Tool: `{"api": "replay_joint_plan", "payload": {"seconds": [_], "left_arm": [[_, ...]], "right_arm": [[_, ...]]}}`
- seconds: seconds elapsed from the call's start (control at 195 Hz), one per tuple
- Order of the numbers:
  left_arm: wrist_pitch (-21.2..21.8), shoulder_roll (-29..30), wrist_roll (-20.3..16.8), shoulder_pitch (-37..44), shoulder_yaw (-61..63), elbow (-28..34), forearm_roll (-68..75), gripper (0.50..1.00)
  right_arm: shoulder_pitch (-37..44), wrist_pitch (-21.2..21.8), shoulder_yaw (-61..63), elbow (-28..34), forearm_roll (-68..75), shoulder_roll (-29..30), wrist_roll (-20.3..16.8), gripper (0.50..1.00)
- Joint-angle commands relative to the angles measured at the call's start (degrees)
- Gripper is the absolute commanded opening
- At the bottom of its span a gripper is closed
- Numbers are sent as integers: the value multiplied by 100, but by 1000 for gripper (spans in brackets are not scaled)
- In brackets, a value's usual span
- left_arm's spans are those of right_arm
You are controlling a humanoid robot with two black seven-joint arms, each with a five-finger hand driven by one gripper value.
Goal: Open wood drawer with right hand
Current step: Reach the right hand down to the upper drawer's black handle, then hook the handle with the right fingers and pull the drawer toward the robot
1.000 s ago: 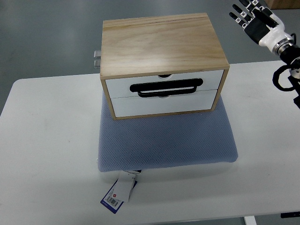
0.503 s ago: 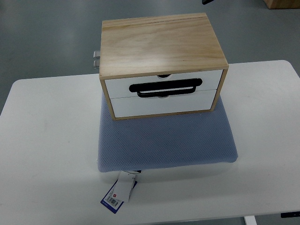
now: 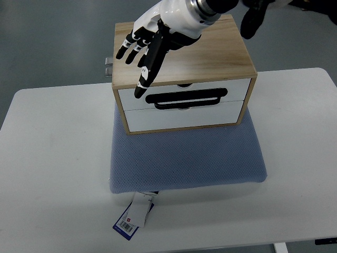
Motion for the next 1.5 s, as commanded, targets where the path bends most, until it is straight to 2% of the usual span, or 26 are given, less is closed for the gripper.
{"api": "replay_joint_plan", "payload": {"seconds": [0.0,0.041,0.231,0.41,0.59,1.231,1.385,1.39,1.492], "left_arm": [[1,0,-1,-8,-1,-1,-7,1000],[1,0,-1,-8,-1,17,-16,1000],[10,0,-1,-8,-1,34,-16,1000],[10,0,-1,-8,-1,34,-16,1000],[10,0,-1,-8,-1,34,-16,1000],[10,0,-1,-8,-1,34,-16,1000],[10,0,-1,-8,-1,34,-16,1000],[10,0,-1,-8,-1,34,-8,1000],[10,0,-1,-8,-1,34,-7,1000]], "right_arm": [[-141,-142,-14,3,28,235,0,940],[-273,-168,-75,3,-51,393,0,940],[-589,-151,-181,-6,-534,455,0,940],[-862,-45,-418,-50,-1290,279,0,940],[-950,306,-603,-50,-1686,-37,0,940],[-1416,333,-779,-59,-2152,-336,0,940],[-1424,570,-779,-50,-2125,-336,0,940],[-1433,735,-770,-50,-2108,-336,0,940],[-1433,939,-770,-33,-2064,-336,0,940]]}}
